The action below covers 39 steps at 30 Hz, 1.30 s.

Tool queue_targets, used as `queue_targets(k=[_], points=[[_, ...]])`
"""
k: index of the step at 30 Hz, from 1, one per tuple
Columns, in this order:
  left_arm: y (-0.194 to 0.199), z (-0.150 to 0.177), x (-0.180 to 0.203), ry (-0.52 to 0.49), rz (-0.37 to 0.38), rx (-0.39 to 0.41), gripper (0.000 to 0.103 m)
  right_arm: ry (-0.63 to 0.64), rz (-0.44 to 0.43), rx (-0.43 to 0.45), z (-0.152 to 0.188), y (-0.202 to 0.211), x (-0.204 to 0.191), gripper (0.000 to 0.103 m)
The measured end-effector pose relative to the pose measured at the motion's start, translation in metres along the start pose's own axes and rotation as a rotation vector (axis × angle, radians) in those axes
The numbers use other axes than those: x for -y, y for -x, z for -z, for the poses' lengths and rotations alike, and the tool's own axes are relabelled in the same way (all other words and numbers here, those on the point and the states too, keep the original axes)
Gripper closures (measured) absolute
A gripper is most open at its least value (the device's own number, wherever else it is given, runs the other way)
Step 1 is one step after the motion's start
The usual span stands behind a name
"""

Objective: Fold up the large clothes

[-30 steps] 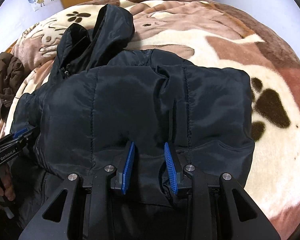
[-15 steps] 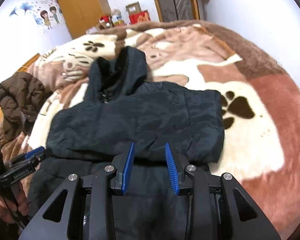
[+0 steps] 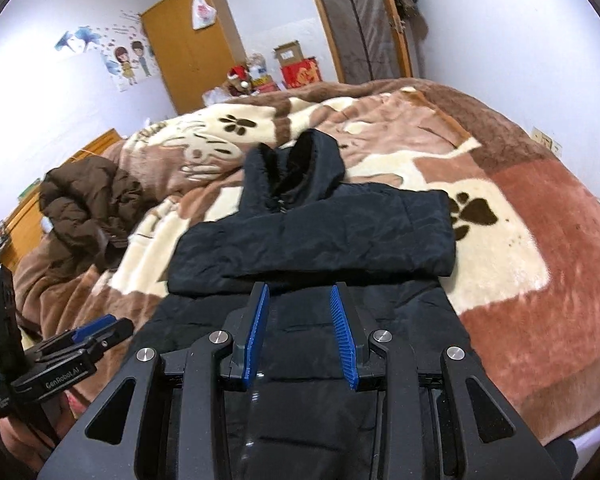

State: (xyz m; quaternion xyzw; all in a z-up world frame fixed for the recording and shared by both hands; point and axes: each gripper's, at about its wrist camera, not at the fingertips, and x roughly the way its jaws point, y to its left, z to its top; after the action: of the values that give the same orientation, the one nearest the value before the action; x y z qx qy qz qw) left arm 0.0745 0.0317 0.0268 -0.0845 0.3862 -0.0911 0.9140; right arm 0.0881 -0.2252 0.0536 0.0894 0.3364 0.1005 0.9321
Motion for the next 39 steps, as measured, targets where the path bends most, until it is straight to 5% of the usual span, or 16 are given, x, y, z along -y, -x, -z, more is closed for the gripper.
queue_targets(k=[20, 39], points=[[0.0, -0.028, -0.015, 0.005, -0.02, 0.021, 0.052, 0.069, -0.054, -0.01, -0.026, -0.039, -0.016, 0.063], [-0.156, -0.152, -0.065, 0.02, -0.047, -0.023, 0.05, 0.078, -0.042, -0.139, -0.123, -0.215, 0.027, 0.062]])
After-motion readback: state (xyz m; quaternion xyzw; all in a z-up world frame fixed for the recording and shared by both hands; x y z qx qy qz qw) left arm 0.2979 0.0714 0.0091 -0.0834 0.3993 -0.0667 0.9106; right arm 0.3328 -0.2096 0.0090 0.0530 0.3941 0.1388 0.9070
